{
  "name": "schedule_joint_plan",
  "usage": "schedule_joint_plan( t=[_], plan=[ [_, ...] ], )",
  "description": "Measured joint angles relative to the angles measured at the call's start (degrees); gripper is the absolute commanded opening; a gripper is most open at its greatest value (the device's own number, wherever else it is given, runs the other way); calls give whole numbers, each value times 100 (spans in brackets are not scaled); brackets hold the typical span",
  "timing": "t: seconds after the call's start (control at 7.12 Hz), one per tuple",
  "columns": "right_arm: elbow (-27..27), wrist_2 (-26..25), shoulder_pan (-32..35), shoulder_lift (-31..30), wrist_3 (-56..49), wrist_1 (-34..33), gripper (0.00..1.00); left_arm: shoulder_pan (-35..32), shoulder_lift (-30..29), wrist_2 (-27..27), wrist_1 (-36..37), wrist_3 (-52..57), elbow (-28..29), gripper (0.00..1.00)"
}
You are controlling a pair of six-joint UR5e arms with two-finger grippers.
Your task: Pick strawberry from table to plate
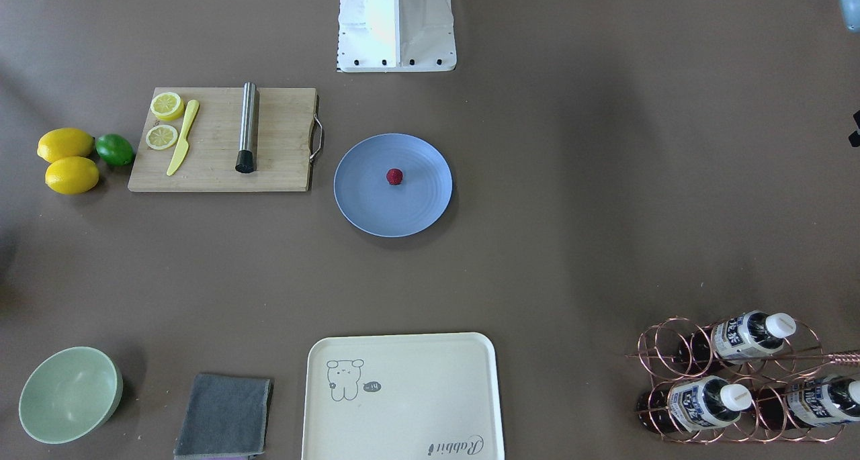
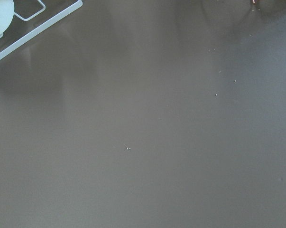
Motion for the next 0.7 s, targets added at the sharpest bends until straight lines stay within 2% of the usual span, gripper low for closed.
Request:
schedule_joint_plan(
  t=[0.7],
  plan=[
    [-4, 5, 0, 7, 3, 0, 100, 0, 49, 8, -51, 1, 40, 97]
  ],
)
